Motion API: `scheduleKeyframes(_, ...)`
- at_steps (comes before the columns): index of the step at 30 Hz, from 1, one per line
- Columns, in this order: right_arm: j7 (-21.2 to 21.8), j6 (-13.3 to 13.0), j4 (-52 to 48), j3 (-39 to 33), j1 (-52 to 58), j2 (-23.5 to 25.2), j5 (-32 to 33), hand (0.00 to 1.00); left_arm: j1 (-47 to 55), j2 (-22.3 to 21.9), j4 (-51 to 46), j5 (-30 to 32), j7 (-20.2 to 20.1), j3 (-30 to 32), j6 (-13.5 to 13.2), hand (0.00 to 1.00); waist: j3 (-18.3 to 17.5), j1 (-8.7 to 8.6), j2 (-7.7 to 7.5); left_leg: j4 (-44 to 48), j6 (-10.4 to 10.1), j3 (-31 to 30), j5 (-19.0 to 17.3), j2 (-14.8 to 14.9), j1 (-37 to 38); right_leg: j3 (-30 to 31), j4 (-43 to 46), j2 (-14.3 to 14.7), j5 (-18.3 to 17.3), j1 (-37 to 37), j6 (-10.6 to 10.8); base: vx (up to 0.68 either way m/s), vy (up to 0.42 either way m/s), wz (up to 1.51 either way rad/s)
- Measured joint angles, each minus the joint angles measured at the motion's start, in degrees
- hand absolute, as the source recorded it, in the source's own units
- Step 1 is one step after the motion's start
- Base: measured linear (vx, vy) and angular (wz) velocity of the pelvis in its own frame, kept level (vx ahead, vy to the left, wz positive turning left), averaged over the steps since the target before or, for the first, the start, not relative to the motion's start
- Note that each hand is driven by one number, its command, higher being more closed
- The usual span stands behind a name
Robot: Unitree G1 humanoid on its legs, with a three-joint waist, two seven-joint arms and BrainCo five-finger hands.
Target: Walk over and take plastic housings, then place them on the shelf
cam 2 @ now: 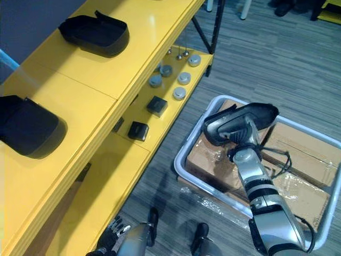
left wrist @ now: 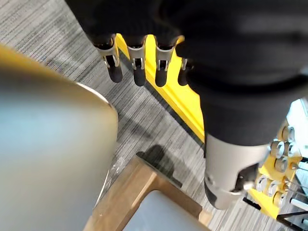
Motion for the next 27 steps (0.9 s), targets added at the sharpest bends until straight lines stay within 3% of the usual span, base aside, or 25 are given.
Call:
scheduleKeyframes(2,-0.54,-0.96,-0.04,0.86,-2.47,-0.51,-0.1,0.0,-0.01,-0.01,0.0,-0.1,-0.24,-0.14,-0.58,0.0,0.0,0.21,0.2,0.04,0.02,-0.44,0.12,-0.14,-0.66,-0.43,0.1,-0.16,-0.01,-0.38,-0.01,0.02,-0.016,0.11)
scheduleKeyframes(7,0.2,-0.09,0.51,3.43,-3.88,-0.85,0.16,0.0,-0.73,-0.23,0.33,-1.08,-0.8,-0.66,-0.84,0.0,0.17,1.57,0.6,0.14,0.04,-0.66,0.12,-0.47,-0.86,-1.2,0.64,-0.74,-0.2,-0.51,-0.01,0.02,-0.007,0.05)
scheduleKeyframes(11,4.18,4.58,5.43,4.98,-4.43,-0.85,2.6,0.0,-2.25,-0.41,1.67,-1.82,-1.15,-2.29,-0.95,0.0,0.26,2.83,1.74,0.4,0.04,-1.03,0.12,-0.62,-1.31,-1.53,1.03,-0.91,-0.54,-0.73,-0.23,0.0,-0.009,0.03)
scheduleKeyframes(18,12.34,13.15,9.46,4.98,-5.26,-0.93,4.24,0.0,-2.34,-0.68,2.02,-3.06,-1.17,-2.39,-1.0,0.0,0.32,2.78,2.4,1.3,0.03,-1.46,0.12,-0.65,-2.24,-1.68,2.93,-1.29,-1.44,-1.75,-0.45,0.0,-0.022,0.04)
scheduleKeyframes(25,19.85,13.66,9.14,5.01,-4.81,-2.84,2.02,0.0,-2.3,-0.69,2.39,-3.88,-1.16,-2.34,-0.98,0.0,0.31,2.43,2.42,1.51,0.02,-1.09,0.1,-0.46,-1.5,-1.29,3.05,-1.21,-1.45,-1.25,-0.44,-0.01,-0.002,-0.02)
scheduleKeyframes(27,22.91,13.25,5.16,4.91,-1.84,-3.09,0.68,0.0,-1.77,-0.68,2.26,-3.88,-1.13,-1.84,-0.83,0.0,0.34,1.78,2.26,1.48,-0.08,-0.98,-0.04,-0.3,-0.68,-1.22,2.72,-0.99,-1.45,-0.35,-0.44,0.0,-0.013,-0.04)
